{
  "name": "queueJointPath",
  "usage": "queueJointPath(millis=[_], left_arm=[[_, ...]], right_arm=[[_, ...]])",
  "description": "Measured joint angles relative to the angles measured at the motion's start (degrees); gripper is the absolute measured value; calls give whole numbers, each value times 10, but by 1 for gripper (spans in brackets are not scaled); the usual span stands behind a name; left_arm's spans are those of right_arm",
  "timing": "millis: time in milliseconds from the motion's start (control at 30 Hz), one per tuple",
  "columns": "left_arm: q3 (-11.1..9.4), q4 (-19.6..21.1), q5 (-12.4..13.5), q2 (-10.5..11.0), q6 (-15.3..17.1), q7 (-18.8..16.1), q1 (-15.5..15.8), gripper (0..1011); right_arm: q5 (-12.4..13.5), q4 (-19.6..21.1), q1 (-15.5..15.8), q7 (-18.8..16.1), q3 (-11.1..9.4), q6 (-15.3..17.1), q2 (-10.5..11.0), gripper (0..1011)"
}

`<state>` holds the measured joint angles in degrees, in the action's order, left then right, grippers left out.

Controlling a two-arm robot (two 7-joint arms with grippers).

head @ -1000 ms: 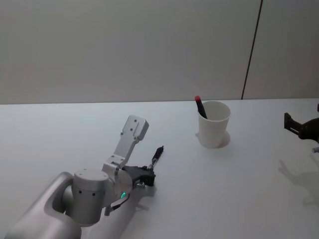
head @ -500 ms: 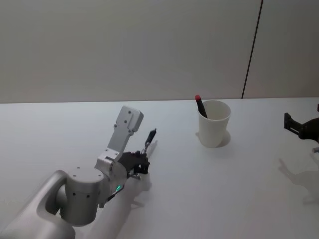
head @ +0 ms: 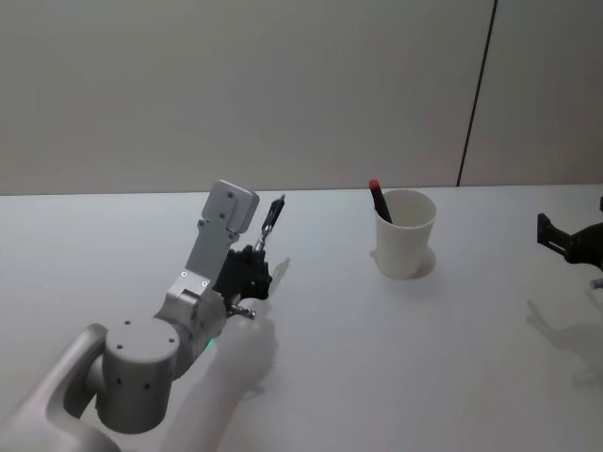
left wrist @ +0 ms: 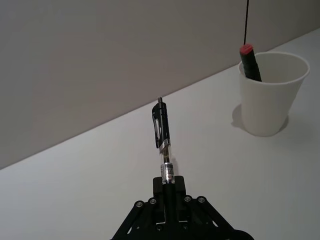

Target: Place the pen into the pen holder.

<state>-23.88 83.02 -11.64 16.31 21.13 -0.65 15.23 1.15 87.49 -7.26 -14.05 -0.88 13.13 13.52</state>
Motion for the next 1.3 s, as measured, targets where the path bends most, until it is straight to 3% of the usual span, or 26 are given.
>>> queueJointPath(millis=[233,500,833,1300], left_arm=[[3,27,12,14,-56,8,-15,137],[6,41,13,25,-122,42,-26,138],[7,37,-1,27,-210,111,-26,138],[6,5,-25,15,-277,209,-6,138]], right_arm=[[0,0,0,0,0,0,0,1001],[0,0,0,0,0,0,0,1001],[0,0,0,0,0,0,0,1002],[0,0,0,0,0,0,0,1002]])
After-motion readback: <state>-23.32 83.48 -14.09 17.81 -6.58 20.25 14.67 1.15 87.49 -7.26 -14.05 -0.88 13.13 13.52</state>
